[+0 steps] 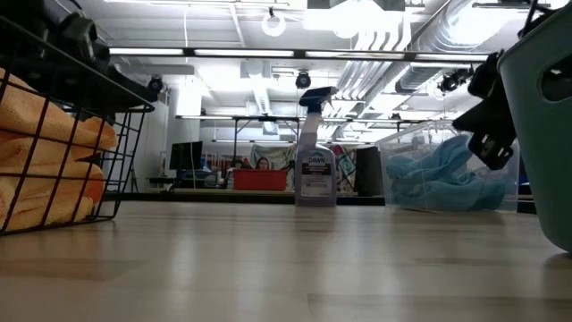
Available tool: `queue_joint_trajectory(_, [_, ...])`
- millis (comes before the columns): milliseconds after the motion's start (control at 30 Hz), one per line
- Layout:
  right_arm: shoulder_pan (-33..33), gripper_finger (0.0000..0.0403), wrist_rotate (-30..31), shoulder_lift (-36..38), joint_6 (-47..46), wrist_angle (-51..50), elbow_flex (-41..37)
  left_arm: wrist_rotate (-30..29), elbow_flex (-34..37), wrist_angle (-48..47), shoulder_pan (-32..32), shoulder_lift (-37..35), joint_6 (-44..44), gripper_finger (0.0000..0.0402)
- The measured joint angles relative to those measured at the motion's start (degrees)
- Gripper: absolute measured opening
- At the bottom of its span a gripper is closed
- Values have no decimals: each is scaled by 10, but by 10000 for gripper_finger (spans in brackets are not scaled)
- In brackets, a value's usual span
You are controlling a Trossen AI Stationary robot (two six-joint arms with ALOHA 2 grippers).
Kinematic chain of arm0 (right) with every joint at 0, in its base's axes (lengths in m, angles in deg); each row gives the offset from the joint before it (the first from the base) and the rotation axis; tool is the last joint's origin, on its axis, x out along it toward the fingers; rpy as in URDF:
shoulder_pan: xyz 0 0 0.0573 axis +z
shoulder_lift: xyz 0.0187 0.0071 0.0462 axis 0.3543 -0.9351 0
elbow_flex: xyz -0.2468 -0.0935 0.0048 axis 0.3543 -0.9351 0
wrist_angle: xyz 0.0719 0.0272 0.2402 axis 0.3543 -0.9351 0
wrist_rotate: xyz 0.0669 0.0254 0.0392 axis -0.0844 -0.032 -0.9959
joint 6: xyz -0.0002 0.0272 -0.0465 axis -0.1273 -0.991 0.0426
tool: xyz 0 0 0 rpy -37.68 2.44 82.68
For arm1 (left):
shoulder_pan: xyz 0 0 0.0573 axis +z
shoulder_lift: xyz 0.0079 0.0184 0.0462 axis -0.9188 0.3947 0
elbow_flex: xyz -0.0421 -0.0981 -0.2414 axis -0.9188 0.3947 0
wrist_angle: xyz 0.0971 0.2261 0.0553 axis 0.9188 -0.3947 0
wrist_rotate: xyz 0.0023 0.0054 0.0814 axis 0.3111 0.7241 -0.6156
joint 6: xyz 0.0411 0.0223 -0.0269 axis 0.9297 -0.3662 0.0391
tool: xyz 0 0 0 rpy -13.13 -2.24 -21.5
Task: Sort microfiber towel by color & place in baskets
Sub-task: Return to Home Position
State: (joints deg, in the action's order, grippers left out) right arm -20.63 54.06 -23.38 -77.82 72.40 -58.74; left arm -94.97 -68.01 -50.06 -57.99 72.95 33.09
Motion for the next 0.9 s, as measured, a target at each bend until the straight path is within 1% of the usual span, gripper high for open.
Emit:
queue_joint_trajectory(100, [0,0,2,75,0,-69,-2,29,1,-19,-1,-17,1,1])
queue_joint_trajectory(200, [-1,0,16,152,0,-68,-2,42,1,-21,0,-40,2,1])
queue_joint_trajectory(300, [-1,0,16,230,0,-70,-2,46,1,-22,0,-66,2,1])
queue_joint_trajectory(333, [-3,0,16,244,0,-66,-2,46,1,-21,0,-68,2,1])
queue_joint_trajectory(467, [-5,0,13,244,0,-9,-2,47,1,-22,7,-66,3,1])
queue_joint_trajectory(900, [-4,0,12,244,0,-31,-2,50,1,-22,6,-66,3,1])
